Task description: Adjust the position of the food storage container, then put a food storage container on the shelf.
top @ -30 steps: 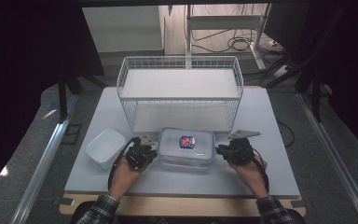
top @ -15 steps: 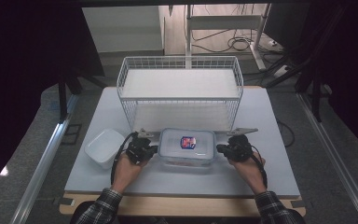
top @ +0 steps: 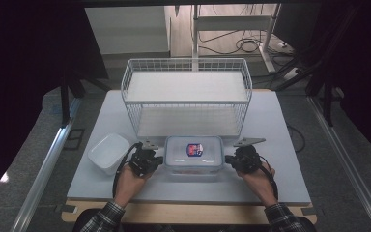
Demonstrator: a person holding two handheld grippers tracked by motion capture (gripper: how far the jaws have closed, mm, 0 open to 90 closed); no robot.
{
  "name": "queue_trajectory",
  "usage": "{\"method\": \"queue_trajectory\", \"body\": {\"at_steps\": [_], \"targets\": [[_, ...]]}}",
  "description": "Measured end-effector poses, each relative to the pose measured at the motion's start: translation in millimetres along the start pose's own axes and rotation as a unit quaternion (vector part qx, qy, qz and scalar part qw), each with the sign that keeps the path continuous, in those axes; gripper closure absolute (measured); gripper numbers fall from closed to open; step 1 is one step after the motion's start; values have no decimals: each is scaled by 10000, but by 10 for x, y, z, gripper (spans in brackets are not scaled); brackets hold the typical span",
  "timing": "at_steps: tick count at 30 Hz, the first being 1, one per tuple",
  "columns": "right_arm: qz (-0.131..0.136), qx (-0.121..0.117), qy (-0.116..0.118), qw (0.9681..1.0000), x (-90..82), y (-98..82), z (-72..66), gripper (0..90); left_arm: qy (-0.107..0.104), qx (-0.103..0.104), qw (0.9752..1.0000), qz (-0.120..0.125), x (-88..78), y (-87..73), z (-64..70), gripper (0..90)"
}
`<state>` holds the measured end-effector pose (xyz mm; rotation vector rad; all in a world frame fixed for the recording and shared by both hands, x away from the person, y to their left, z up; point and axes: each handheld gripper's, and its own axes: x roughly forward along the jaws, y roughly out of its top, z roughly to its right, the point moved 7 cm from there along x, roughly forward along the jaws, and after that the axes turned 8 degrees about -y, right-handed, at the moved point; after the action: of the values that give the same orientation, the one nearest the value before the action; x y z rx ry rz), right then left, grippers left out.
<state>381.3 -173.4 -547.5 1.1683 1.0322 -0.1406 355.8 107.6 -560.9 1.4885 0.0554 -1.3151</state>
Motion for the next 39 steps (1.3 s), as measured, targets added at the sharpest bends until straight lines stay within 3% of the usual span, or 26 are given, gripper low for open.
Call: {"method": "queue_trajectory", "body": {"at_steps": [4,5,9,11,15,16,19,21,24,29,36,39], "targets": [[-7,11,26,10000,-3,-1,9,857,-18,-8,10000,48,-22,3,-35,873],[-12,43,18,10000,-19,-9,28,785,13,-13,10000,76,-43,2,-46,827],[88,72,-61,9999,-67,-12,71,694,75,-117,9995,276,-171,-25,-100,739],[283,145,-92,9995,-142,5,107,586,131,-98,9993,332,-220,-43,-113,623],[488,108,-167,9986,-218,30,112,493,143,-74,9986,496,-295,-70,-106,501],[600,69,-195,9980,-266,36,112,429,117,-40,9983,565,-312,-72,-98,405],[657,73,-175,9977,-299,33,105,372,61,41,9973,729,-337,-81,-74,329],[726,110,-88,9973,-336,24,90,295,40,106,9963,850,-336,-102,-63,189],[776,143,-1,9969,-357,20,75,258,-110,73,9960,883,-333,-143,-58,180],[781,234,127,9966,-343,12,65,183,-121,52,9955,939,-348,-124,-57,123],[714,179,269,9969,-281,18,42,98,-245,337,9940,1011,-322,-67,-40,65],[683,130,306,9971,-255,31,17,93,-310,228,9949,931,-313,-27,-26,70]]}}
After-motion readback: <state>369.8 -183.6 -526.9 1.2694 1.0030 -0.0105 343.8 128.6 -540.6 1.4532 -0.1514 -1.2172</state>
